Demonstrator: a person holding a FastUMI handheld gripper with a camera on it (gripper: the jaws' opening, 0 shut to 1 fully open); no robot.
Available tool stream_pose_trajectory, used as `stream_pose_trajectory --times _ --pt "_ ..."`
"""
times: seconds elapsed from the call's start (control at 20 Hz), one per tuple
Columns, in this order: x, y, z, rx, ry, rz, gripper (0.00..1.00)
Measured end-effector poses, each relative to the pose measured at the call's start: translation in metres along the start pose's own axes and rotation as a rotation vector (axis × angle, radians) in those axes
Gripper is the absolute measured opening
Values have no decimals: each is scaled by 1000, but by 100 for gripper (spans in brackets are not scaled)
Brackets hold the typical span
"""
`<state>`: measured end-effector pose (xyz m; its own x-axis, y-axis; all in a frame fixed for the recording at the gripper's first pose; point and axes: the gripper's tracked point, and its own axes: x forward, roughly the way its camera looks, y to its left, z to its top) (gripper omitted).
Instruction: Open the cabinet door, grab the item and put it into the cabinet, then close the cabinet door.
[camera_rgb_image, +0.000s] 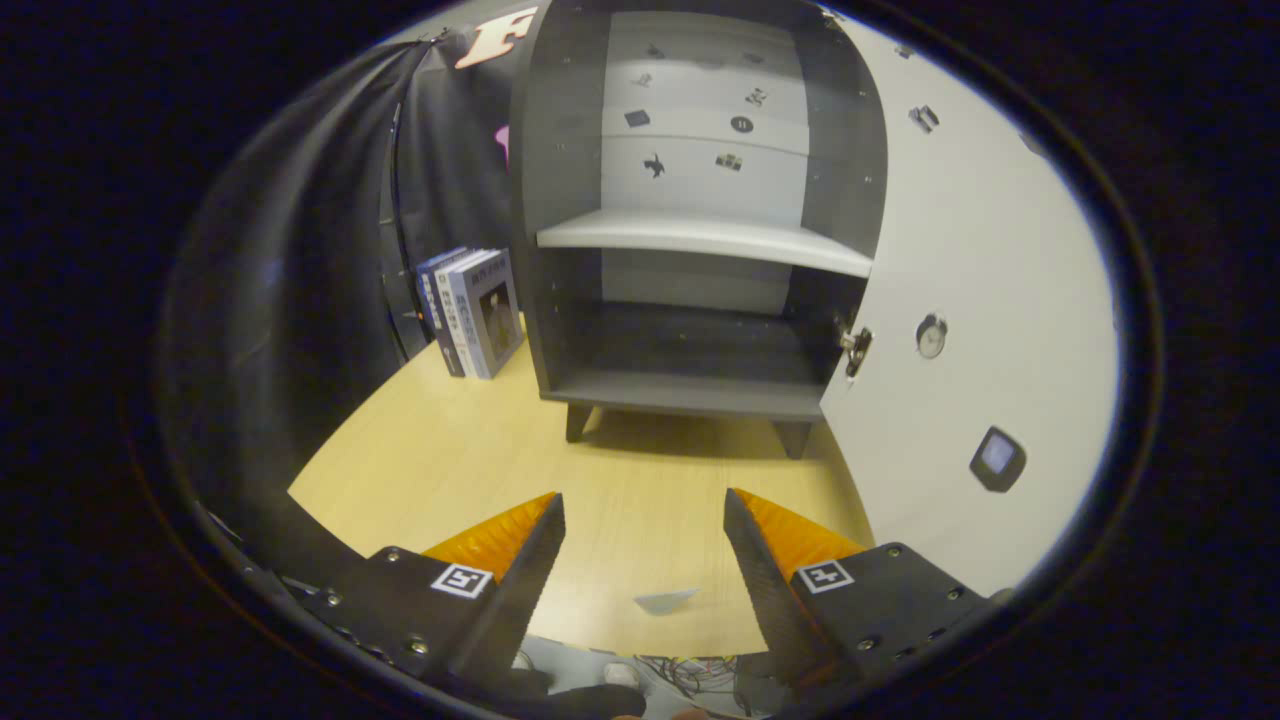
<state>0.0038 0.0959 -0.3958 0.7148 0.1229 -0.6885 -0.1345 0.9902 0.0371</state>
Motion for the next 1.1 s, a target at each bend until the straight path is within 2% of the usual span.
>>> stream_pose_trajectory --times 0.3,0.75,0.9,1.0,1.1 --pt "31 0 -71 -58 150 2 95" --pt "54 -13 -114 -96 249 -12 95" --pt "59 -17 -124 -98 264 -26 75" --pt "59 -17 -124 -85 264 -21 57" --pt "58 -17 -123 -73 267 -19 57"
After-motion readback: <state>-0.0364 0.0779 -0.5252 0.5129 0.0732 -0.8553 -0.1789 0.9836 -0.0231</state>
